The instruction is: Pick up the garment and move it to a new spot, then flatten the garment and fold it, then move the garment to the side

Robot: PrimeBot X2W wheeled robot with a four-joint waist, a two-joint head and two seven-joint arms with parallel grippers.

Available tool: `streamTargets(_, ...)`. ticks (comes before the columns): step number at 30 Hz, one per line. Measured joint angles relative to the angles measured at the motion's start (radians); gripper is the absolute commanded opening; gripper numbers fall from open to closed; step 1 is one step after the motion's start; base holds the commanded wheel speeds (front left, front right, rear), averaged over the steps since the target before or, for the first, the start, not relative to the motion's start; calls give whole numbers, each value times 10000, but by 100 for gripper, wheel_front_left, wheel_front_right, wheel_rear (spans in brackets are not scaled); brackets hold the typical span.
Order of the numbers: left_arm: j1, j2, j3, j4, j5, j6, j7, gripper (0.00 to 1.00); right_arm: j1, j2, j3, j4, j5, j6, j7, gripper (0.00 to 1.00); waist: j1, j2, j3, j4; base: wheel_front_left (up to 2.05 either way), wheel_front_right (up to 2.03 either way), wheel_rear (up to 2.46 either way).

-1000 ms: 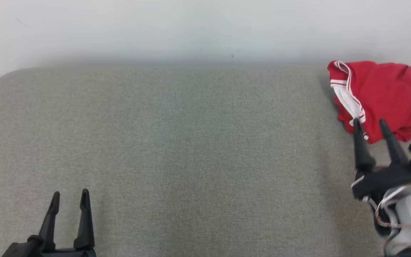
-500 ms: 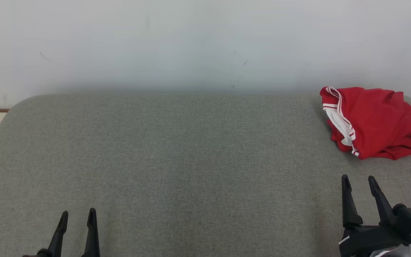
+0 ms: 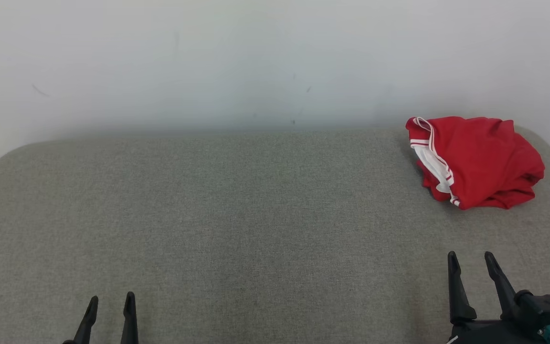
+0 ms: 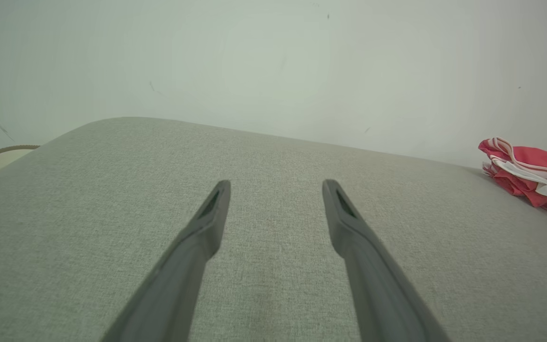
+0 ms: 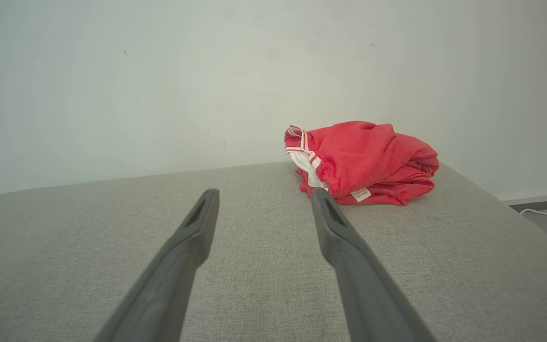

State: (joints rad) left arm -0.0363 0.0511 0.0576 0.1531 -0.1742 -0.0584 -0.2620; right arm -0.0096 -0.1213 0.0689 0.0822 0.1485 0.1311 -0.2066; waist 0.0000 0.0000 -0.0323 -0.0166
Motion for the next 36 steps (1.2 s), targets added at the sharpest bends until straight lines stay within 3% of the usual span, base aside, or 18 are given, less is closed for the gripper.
streamTargets(36, -35, 318, 10, 278, 33, 476, 2, 100, 34, 102, 456, 174, 8, 0, -65, 100, 0, 0, -150, 214, 0, 0, 0)
